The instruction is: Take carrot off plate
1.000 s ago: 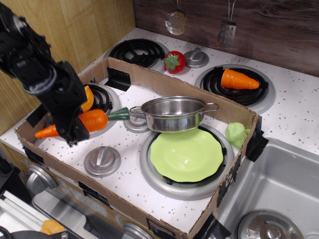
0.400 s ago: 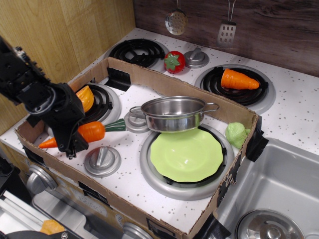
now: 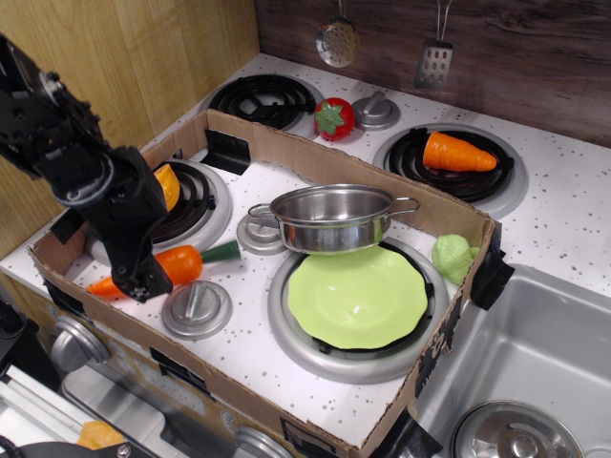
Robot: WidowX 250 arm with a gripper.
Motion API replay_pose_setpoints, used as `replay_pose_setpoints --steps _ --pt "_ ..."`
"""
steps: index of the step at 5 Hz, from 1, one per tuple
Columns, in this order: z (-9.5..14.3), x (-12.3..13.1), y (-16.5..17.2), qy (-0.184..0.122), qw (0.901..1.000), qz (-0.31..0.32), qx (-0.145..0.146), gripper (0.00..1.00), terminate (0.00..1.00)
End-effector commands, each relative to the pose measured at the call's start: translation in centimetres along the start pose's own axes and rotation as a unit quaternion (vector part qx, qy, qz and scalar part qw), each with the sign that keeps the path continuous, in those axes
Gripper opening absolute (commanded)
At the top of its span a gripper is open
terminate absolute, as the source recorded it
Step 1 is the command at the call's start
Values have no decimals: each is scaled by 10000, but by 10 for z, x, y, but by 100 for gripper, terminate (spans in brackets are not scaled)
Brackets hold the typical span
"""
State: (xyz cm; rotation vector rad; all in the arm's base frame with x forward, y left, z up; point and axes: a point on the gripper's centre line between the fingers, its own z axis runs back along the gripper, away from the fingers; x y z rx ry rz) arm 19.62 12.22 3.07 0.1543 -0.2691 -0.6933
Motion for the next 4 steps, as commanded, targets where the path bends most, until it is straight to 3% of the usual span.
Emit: replay_pose_setpoints --steps 1,2,3,4 --pt "34 34 13 167 9997 45 183 100 0" --pt "40 58 7 35 9993 333 -140 100 0" --pt "45 84 -3 -250 9966 756 -208 100 0" --pt "49 113 -13 -462 9892 1254 -605 100 100"
